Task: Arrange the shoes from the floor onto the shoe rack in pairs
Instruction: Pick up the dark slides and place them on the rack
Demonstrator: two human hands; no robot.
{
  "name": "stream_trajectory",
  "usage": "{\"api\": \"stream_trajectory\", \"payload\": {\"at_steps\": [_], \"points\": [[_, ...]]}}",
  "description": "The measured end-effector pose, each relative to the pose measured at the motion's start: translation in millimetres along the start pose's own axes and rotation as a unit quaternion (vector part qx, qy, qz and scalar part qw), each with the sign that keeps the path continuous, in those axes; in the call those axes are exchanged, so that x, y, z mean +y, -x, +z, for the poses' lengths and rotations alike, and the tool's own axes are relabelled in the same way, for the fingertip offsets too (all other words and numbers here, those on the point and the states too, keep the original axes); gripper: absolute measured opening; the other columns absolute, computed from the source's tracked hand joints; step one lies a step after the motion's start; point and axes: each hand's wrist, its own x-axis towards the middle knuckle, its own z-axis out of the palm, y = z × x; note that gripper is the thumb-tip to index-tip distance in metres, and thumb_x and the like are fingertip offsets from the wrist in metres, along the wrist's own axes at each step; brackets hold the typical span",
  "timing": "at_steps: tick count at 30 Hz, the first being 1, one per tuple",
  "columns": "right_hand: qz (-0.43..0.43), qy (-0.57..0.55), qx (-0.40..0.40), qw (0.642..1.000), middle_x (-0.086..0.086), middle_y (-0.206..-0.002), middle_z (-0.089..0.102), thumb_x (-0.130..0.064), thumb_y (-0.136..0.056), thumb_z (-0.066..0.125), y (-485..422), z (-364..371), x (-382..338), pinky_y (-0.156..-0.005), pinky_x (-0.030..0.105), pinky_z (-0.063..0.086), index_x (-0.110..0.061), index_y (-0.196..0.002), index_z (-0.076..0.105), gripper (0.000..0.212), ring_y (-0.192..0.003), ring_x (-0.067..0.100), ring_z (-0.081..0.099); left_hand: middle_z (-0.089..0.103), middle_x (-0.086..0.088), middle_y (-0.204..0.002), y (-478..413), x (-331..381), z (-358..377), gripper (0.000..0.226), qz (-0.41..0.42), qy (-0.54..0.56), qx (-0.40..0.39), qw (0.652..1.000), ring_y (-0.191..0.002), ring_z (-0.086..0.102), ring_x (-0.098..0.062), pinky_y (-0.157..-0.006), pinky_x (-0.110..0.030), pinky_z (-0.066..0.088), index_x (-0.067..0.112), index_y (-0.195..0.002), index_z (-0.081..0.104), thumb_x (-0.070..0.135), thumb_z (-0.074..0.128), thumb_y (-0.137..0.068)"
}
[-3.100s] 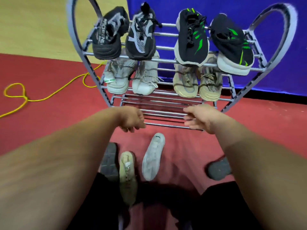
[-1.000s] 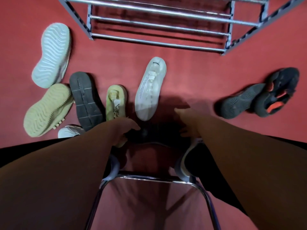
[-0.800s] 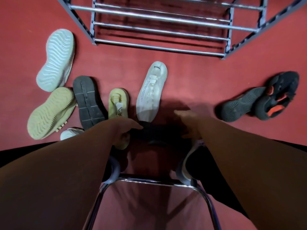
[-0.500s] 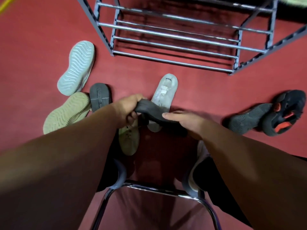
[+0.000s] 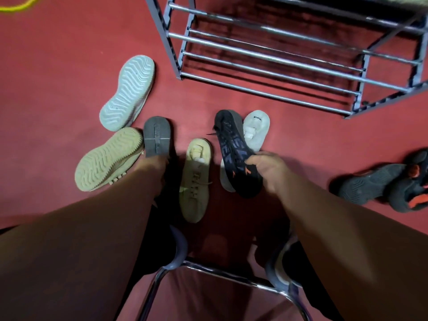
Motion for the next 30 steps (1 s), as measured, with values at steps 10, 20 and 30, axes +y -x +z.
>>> {"api": "stream_trajectory", "payload": {"at_steps": [10,20,30], "points": [[0.098,-0.011,-0.025,0.995,-0.001,-0.056,0.068,-0.019,-0.095,0.064,-1,9,20,-0.039,0.016,0.044,-0.011,-0.088,0.071,0.012,-0.041,0.012,0.063,0.063,-0.010,-0.082,-8,-11,-22,0.005,-0.040,-0.047,-0.024,0.998,-0.067,0.056,-0.024,-0.060,-0.028,0.041,0.014,-0.085,0.061,0.016,0.059,-0.088],[0.089,-0.035,-0.033,0.995,0.006,-0.088,0.078,-0.023,-0.091,0.062,3,19,14,-0.075,0.035,0.057,-0.013,-0.103,0.074,0.019,-0.077,0.026,0.071,0.058,0.001,-0.037,23,-1,-19,0.023,-0.019,0.051,-0.098,0.994,-0.034,0.060,-0.016,-0.042,-0.023,0.048,0.012,-0.078,0.058,0.024,0.058,-0.097],[0.080,-0.064,-0.045,0.994,0.007,-0.093,0.080,-0.021,-0.093,0.060,10,17,6,-0.092,0.042,0.059,-0.011,-0.106,0.075,0.022,-0.088,0.028,0.075,0.074,-0.003,-0.070,28,-11,2,0.012,-0.051,-0.015,-0.179,0.982,-0.066,0.069,-0.018,-0.054,-0.023,0.053,0.015,-0.092,0.064,0.025,0.061,-0.096]]}}
